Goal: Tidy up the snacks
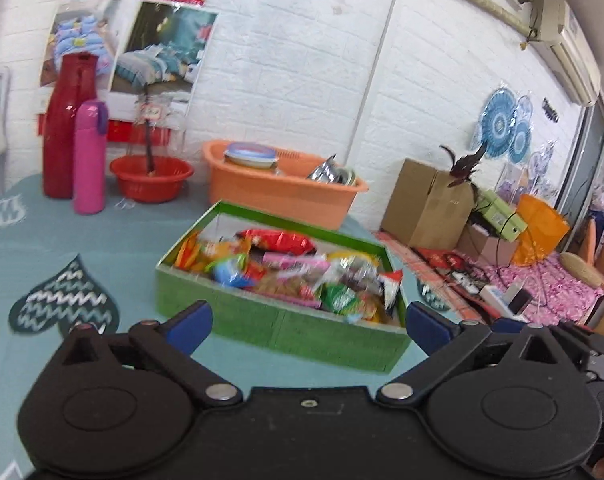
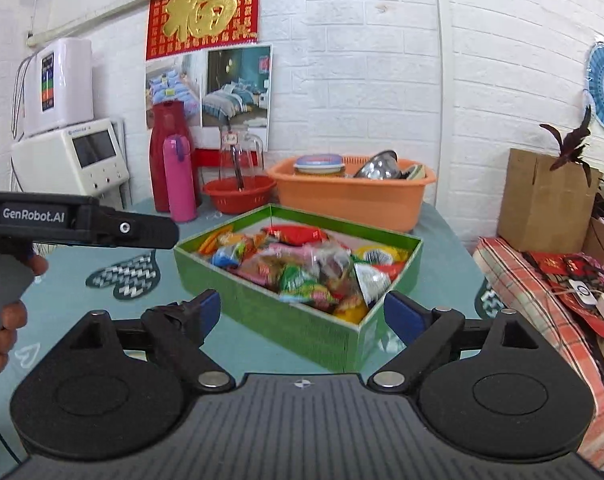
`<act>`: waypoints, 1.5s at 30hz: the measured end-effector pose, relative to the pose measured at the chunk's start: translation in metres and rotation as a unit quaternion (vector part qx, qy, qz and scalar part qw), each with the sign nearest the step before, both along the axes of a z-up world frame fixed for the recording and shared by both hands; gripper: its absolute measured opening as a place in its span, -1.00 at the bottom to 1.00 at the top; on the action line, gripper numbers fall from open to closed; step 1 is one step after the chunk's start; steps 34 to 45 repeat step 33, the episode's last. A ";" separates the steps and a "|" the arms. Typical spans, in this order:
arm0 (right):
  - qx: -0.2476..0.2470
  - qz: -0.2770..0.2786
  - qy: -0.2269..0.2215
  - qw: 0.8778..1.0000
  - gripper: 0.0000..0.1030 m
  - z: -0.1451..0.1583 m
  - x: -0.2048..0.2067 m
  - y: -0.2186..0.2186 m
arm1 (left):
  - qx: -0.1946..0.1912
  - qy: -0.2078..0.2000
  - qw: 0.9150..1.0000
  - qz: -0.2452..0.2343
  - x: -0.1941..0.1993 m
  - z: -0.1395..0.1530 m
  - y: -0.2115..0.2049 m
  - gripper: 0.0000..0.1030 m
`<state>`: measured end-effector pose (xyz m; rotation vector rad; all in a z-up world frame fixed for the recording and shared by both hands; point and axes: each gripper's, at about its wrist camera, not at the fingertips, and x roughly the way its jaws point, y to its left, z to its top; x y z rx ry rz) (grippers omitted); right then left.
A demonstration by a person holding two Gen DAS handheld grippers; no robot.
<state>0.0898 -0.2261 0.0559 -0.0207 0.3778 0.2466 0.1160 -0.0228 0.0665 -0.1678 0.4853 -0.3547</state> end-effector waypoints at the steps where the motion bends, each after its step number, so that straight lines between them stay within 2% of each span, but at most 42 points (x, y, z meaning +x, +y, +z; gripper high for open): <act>1: -0.001 -0.002 0.003 1.000 1.00 -0.004 -0.003 0.000 | 0.001 0.007 1.000 0.004 -0.005 -0.006 0.001 1.00; 8: 0.009 -0.010 0.047 0.999 1.00 -0.034 -0.007 0.002 | 0.053 0.036 0.997 0.041 -0.024 -0.041 -0.003 1.00; 14: 0.014 -0.024 0.056 0.998 1.00 -0.045 -0.009 0.001 | 0.057 0.053 0.995 0.059 -0.028 -0.056 0.001 1.00; 22: 0.014 -0.026 0.053 0.998 1.00 -0.046 -0.010 0.002 | 0.089 0.043 0.992 0.084 -0.034 -0.058 0.000 1.00; 28: 0.013 -0.026 0.054 0.998 1.00 -0.046 -0.009 0.002 | 0.090 0.031 0.991 0.093 -0.037 -0.057 0.003 1.00; 45: 0.012 -0.025 0.053 0.998 1.00 -0.046 -0.009 0.001 | 0.092 0.031 0.991 0.094 -0.037 -0.056 0.002 1.00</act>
